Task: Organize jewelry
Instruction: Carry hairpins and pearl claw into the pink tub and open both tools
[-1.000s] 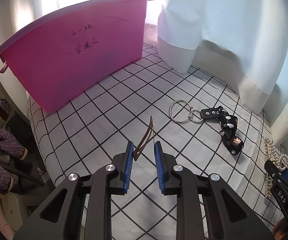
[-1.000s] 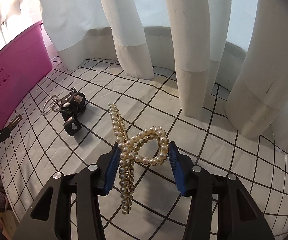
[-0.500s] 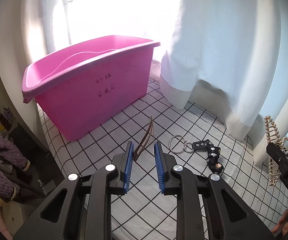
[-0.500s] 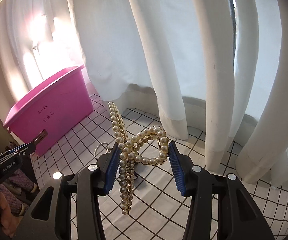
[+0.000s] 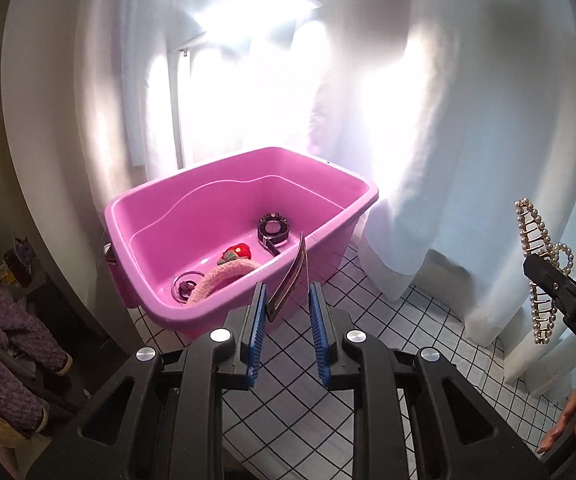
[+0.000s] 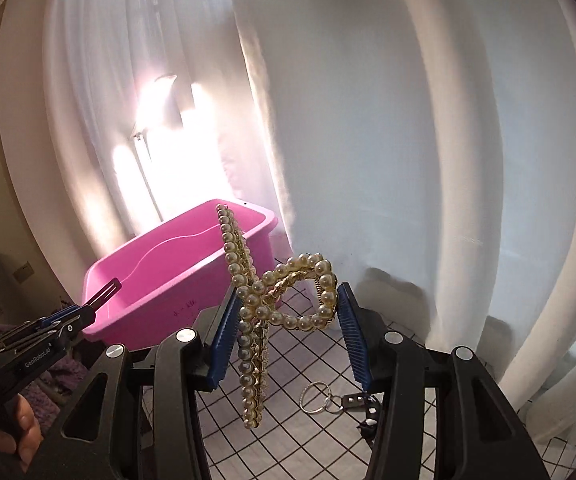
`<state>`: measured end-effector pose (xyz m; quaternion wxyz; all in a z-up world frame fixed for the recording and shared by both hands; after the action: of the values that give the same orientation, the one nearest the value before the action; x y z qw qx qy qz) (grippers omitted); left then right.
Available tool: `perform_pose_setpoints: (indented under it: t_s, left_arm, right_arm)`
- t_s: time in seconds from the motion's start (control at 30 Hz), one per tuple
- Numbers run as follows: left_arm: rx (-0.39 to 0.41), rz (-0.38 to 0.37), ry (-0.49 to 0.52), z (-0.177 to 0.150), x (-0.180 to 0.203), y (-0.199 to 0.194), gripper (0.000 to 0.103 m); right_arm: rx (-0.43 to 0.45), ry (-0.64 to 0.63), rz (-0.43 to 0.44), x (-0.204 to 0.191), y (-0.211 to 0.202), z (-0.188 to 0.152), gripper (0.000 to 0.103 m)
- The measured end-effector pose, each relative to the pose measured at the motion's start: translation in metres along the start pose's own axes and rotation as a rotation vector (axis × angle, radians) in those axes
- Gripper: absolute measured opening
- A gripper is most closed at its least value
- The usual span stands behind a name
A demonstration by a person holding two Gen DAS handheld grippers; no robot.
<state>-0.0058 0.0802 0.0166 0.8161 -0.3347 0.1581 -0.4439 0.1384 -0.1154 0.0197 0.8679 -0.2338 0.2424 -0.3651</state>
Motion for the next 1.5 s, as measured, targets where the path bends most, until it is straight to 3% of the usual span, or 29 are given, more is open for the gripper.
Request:
perform_pose_setpoints:
  t_s: [0.23, 0.5, 0.7, 0.93, 1.23, 1.4, 1.5]
  left_arm:
    - [0.002, -0.013, 0.008, 0.053, -0.06, 0.021, 0.023]
    - [-0.054, -0.036, -0.009, 0.099, -0.118, 0.072, 0.023]
    - [-0.181, -0.072, -0.002, 0.111, -0.136, 0.123, 0.024]
    - [-0.351, -0.069, 0.037, 0.107, -0.145, 0.17, 0.026]
    - [-0.454, -0.051, 0.063, 0.097, -0.151, 0.198, 0.028]
    - [-0.44, -0.039, 0.079, 0.1, -0.149, 0.195, 0.043]
    - [-0.429, -0.03, 0.112, 0.101, -0.145, 0.192, 0.06]
  right_arm:
    - [0.0, -0.025, 0.078, -0.072, 0.043, 0.05, 0.046]
    - [-0.072, -0.061, 0.124, -0.139, 0.116, 0.09, 0.046]
    - [-0.195, -0.042, 0.128, -0.165, 0.179, 0.105, 0.047]
    - [-0.399, -0.04, 0.081, -0.179, 0.237, 0.095, 0.047]
    - [-0.557, -0.048, 0.033, -0.182, 0.28, 0.08, 0.047]
    - [-0.593, -0.045, 0.005, -0.183, 0.292, 0.077, 0.048]
    - [-0.6, -0.038, 0.007, -0.183, 0.292, 0.077, 0.056]
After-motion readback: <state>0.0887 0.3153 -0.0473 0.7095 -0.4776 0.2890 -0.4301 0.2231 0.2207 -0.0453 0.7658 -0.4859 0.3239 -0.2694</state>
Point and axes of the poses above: each gripper's, at about its wrist camera, not at the fingertips, and y roughly the way its jaws point, x to its right, z to its top, the point moved 2 cm from there along y, roughly the way its jaws point, and after that the axes turned 8 degrees about -x, right-handed, at the moved point
